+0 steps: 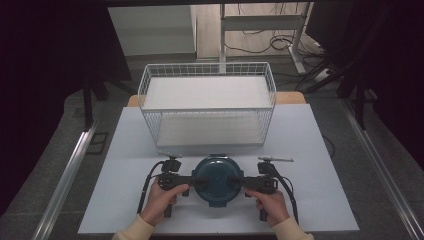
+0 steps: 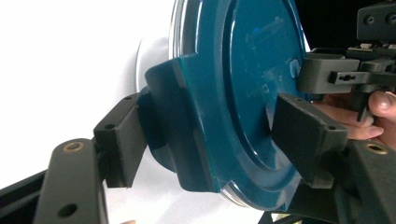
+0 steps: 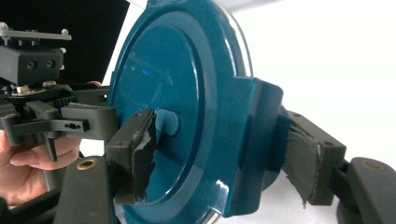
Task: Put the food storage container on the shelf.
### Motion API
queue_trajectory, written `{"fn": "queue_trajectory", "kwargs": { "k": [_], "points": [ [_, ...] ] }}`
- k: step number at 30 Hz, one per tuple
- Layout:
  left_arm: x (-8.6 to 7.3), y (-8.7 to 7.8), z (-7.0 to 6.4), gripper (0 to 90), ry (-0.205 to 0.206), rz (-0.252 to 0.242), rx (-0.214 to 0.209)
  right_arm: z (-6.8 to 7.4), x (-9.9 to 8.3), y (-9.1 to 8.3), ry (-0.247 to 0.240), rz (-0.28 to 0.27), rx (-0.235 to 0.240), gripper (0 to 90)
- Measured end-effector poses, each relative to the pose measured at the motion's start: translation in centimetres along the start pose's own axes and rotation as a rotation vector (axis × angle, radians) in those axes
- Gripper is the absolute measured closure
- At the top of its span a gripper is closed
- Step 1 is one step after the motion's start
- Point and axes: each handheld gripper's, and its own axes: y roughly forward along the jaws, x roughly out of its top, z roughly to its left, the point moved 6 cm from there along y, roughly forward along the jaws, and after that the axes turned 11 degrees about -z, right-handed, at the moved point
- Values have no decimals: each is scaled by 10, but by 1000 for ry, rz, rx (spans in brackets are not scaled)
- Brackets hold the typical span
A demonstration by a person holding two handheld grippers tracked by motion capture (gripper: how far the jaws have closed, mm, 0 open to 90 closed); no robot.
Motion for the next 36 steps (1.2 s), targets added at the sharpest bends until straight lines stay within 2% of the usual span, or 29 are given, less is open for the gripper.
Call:
{"fn": "queue_trajectory", "kwargs": {
  "k": [4,11,12,15,20,24,28,31,36],
  "points": [
    [-3,-5,-5,317,26,-7,6,2,-1,-4,-3,-16,9,354],
    [-3,-8,-7,343,38,-21,6,4,-2,-8,-5,-45,14,378],
    [-3,-9,-7,345,43,-24,8,5,-2,-9,-23,-44,14,378],
    [-4,-9,-7,345,43,-24,9,7,-2,-9,-29,-46,12,379],
    [-3,-12,-9,356,50,-35,14,11,-2,-10,-77,-53,15,380],
    [-1,-17,-12,368,60,-45,2,14,0,-12,-85,-68,24,380],
    [1,-22,-18,373,89,-59,-2,20,3,-16,-124,-87,39,380],
    [5,-29,-27,378,124,-89,-5,28,7,-22,-165,-114,53,380],
    [7,-36,-36,381,156,-110,-3,35,10,-28,-188,-134,68,380]
  ]
}}
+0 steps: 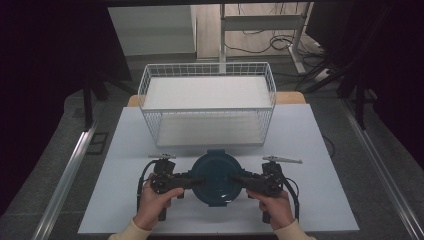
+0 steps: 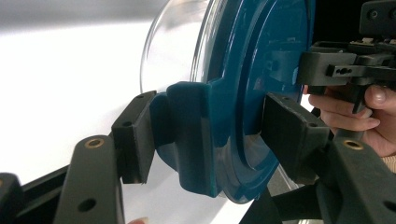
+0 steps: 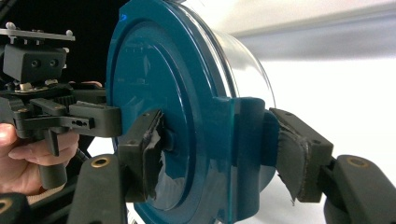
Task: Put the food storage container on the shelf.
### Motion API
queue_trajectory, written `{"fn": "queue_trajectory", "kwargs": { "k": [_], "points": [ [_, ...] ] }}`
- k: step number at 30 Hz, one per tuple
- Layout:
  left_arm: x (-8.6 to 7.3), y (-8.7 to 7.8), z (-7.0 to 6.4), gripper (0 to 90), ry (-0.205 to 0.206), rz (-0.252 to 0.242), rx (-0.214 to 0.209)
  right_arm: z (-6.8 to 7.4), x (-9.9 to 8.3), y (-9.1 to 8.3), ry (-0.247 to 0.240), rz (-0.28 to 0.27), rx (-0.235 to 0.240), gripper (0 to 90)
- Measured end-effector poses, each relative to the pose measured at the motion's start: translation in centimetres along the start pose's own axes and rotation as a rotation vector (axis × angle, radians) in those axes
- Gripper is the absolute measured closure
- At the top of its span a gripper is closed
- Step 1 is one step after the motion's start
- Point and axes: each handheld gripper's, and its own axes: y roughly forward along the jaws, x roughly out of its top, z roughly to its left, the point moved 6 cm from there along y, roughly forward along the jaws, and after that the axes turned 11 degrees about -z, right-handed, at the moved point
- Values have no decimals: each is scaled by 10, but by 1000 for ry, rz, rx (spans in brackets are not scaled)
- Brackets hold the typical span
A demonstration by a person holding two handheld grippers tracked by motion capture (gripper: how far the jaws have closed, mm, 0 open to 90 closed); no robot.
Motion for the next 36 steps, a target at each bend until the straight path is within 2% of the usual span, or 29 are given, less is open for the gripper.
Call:
{"fn": "queue_trajectory", "kwargs": {
  "k": [9,19,36],
  "points": [
    [6,-6,-8,381,39,-20,-5,12,9,-7,-66,-31,8,380],
    [14,-12,-16,381,63,-42,-8,21,18,-12,-101,-51,14,380],
    [31,-15,-19,376,91,-44,-17,30,35,-12,-152,-58,9,381]
  ]
}}
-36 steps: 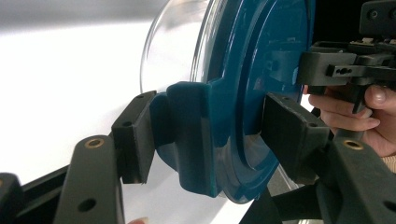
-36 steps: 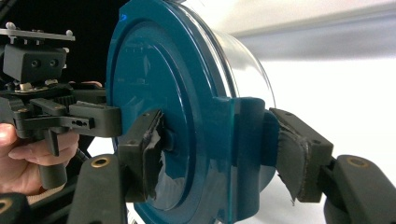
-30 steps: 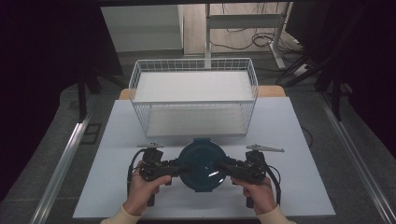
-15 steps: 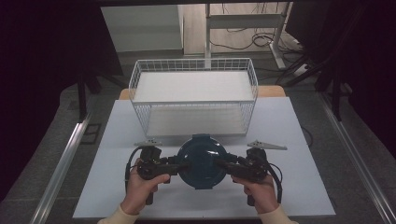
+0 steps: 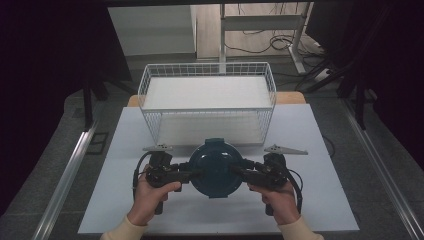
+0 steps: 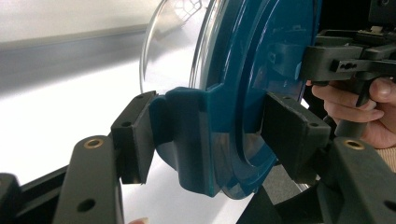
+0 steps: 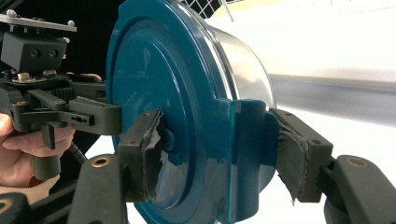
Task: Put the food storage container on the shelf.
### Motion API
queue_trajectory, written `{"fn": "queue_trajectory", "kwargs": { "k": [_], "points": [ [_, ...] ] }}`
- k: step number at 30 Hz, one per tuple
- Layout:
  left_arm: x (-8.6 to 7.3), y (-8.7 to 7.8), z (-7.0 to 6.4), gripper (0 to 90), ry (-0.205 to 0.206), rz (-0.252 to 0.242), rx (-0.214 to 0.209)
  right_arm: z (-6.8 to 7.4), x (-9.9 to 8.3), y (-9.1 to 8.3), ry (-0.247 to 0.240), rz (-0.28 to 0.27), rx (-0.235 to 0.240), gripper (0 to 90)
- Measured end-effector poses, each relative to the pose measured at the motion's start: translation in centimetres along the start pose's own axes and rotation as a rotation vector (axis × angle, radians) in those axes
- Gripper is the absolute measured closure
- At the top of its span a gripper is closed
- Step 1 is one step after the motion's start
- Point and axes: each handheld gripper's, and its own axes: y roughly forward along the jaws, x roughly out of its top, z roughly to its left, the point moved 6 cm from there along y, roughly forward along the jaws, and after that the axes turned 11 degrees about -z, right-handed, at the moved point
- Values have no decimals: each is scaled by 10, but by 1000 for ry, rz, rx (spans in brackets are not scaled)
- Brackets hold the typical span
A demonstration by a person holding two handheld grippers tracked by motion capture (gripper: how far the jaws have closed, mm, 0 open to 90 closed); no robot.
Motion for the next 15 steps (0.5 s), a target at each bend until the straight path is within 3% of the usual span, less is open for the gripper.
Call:
{"fn": "queue_trajectory", "kwargs": {
  "k": [15],
  "points": [
    [42,-7,-5,376,28,-44,-7,10,43,5,-46,-29,1,381]
  ]
}}
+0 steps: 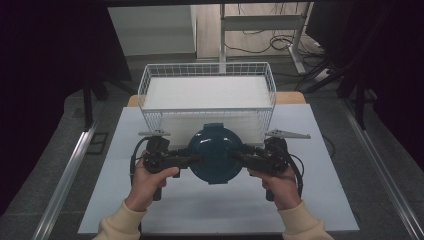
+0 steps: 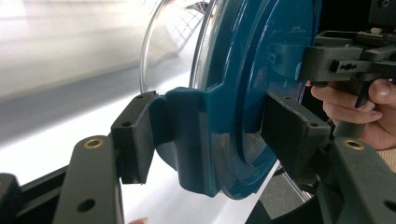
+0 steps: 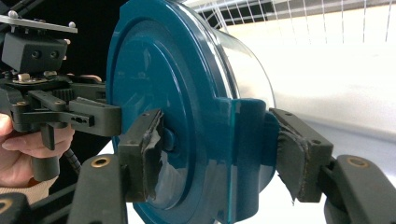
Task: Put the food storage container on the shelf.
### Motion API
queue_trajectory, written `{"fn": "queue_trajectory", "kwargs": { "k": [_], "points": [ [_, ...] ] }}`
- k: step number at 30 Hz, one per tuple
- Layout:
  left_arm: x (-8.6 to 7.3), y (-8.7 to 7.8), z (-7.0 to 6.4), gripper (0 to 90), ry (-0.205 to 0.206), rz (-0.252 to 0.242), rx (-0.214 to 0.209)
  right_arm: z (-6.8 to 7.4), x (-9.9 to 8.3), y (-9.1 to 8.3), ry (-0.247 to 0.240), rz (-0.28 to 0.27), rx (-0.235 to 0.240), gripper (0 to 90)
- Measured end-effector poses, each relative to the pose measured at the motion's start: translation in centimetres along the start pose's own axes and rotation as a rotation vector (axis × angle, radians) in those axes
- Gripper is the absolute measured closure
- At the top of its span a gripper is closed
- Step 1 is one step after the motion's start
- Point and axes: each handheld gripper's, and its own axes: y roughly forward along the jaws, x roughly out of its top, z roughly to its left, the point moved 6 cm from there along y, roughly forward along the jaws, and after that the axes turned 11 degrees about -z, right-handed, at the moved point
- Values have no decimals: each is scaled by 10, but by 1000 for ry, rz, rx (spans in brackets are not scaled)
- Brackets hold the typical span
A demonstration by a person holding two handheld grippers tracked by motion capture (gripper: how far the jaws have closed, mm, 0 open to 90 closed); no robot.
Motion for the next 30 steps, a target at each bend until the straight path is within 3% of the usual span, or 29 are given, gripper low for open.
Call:
{"fn": "queue_trajectory", "kwargs": {
  "k": [19,30],
  "points": [
    [40,-6,1,373,3,-36,-14,10,44,11,-58,-10,1,381],
    [67,-12,-2,371,33,-48,-5,17,68,16,-72,-23,9,381]
  ]
}}
